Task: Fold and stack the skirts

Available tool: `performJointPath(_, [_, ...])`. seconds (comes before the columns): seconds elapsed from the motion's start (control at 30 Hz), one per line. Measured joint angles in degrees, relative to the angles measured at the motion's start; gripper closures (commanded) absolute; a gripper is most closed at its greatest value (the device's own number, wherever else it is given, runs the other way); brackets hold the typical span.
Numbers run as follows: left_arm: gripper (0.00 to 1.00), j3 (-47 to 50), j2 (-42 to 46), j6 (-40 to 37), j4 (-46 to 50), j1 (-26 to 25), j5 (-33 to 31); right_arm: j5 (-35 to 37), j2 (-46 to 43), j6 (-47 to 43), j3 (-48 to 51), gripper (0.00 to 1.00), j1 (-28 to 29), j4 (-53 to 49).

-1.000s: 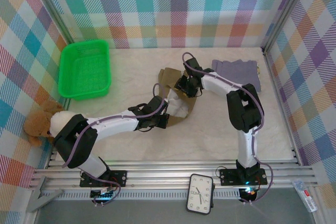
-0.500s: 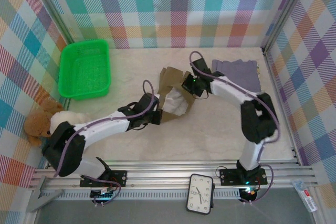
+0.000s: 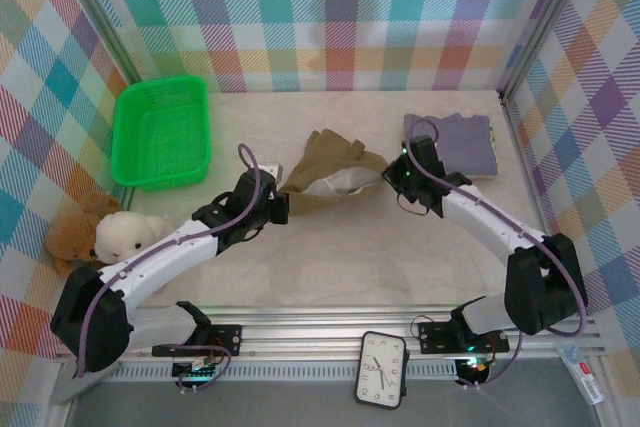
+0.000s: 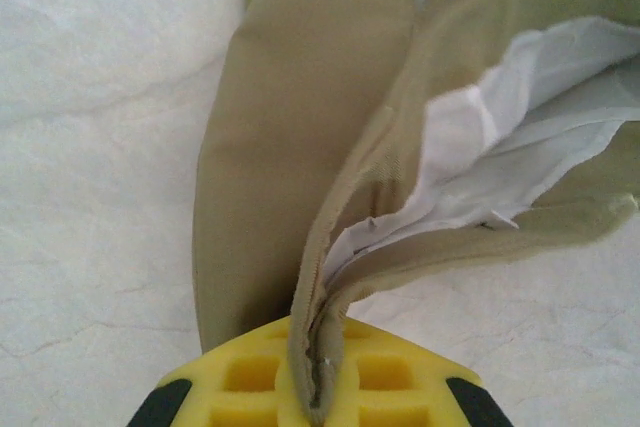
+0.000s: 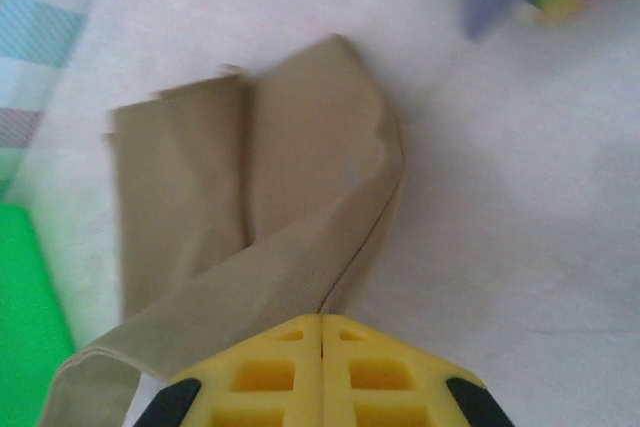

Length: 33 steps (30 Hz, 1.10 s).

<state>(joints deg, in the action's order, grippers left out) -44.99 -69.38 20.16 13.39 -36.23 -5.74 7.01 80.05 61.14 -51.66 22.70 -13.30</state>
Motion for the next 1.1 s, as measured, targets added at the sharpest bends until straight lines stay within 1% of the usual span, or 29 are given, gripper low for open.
performJointPath(0.13, [1.00, 1.25, -1.51, 0.09, -0.33, 0.00, 2.56, -0.81, 0.00, 2.75, 6.40, 1.00, -0.70, 0.42])
performJointPath(0.23, [1.00, 3.28, -1.88, 0.26, -0.63, 0.00, 3.34, -2.23, -0.48, 4.61, 11.08, 1.00, -1.22, 0.74])
performJointPath(0.27, [1.00, 3.87, -1.92, 0.26, -0.66, 0.00, 3.65, -3.23, -0.94, 5.11, 12.55, 0.98, -1.27, 0.83])
performJointPath(0.3, [1.00, 4.28, -2.05, 0.26, -0.66, 0.00, 3.98, -4.17, -1.40, 5.51, 13.51, 0.89, -1.51, 0.81])
performJointPath(0.37, [1.00, 4.46, -2.43, 0.26, -0.63, 0.00, 4.68, -6.97, -2.36, 6.10, 14.56, 0.64, -2.62, 0.55])
performJointPath(0.43, [1.00, 4.46, -2.62, 0.26, -0.68, 0.00, 4.90, -9.20, -2.93, 7.04, 14.53, 0.47, -3.67, 0.48])
performJointPath(0.57, [1.00, 4.46, -3.23, 0.26, -1.11, 0.00, 5.29, -12.09, -3.76, 9.51, 14.53, 0.31, -4.35, 0.44])
performJointPath(0.73, [1.00, 4.46, -3.63, 0.26, -1.51, 0.00, 5.29, -12.13, -3.78, 12.02, 14.62, 0.27, -4.37, 0.87])
performJointPath(0.8, [1.00, 4.46, -3.63, 0.26, -1.51, 0.00, 5.29, -12.55, -3.78, 12.83, 14.82, 0.23, -4.37, 2.29])
performJointPath(1.1, [1.00, 4.46, -3.65, 0.26, -1.51, 0.00, 5.27, -14.34, -3.34, 16.76, 14.78, 0.22, -4.37, 6.93])
